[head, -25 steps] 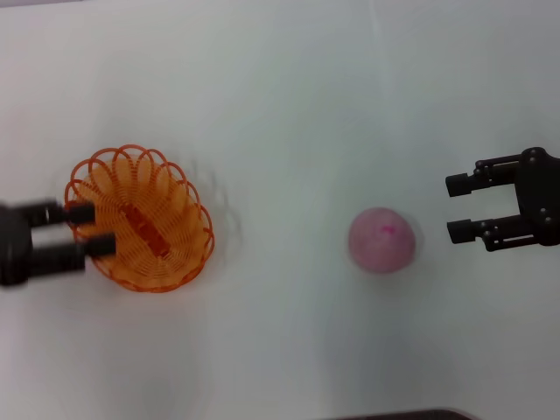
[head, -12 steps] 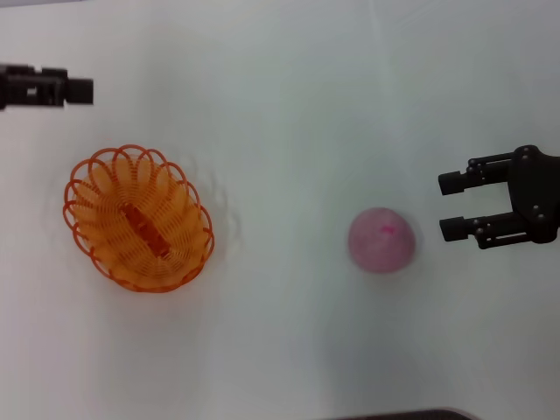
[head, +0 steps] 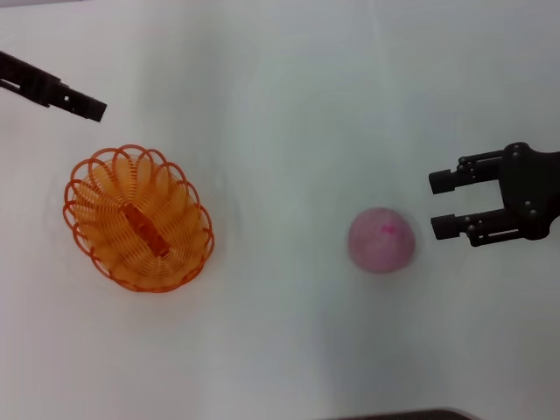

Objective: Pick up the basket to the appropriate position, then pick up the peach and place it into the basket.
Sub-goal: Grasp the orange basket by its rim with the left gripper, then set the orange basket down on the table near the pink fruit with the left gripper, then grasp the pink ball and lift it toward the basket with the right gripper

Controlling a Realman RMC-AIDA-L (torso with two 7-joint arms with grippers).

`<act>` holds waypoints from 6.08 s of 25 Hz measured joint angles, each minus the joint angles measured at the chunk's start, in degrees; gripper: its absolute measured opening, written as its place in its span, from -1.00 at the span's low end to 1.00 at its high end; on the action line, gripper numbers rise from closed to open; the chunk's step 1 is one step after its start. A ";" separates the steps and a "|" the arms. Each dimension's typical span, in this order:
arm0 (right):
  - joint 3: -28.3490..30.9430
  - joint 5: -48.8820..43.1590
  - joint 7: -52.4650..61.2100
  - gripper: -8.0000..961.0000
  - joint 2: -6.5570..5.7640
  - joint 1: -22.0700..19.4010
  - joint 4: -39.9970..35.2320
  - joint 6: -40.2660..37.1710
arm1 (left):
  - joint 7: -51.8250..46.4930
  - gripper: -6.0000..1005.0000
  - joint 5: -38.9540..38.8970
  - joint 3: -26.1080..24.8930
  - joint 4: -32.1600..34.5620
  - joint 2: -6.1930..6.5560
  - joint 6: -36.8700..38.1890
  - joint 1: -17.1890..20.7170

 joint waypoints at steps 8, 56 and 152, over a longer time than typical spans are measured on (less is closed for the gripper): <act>0.13 0.03 0.03 0.49 0.00 0.08 0.02 -0.33 | -1.36 0.41 10.30 6.58 -8.36 -2.14 -9.92 -2.25; 0.84 0.40 -0.01 0.49 0.53 0.43 0.02 -0.67 | -2.90 -0.91 7.43 -14.77 -4.95 -3.46 -2.01 -1.61; -40.09 -25.84 38.02 -0.07 6.50 24.32 -6.53 12.57 | 39.09 0.81 -26.48 -20.32 -7.95 -8.20 13.88 28.01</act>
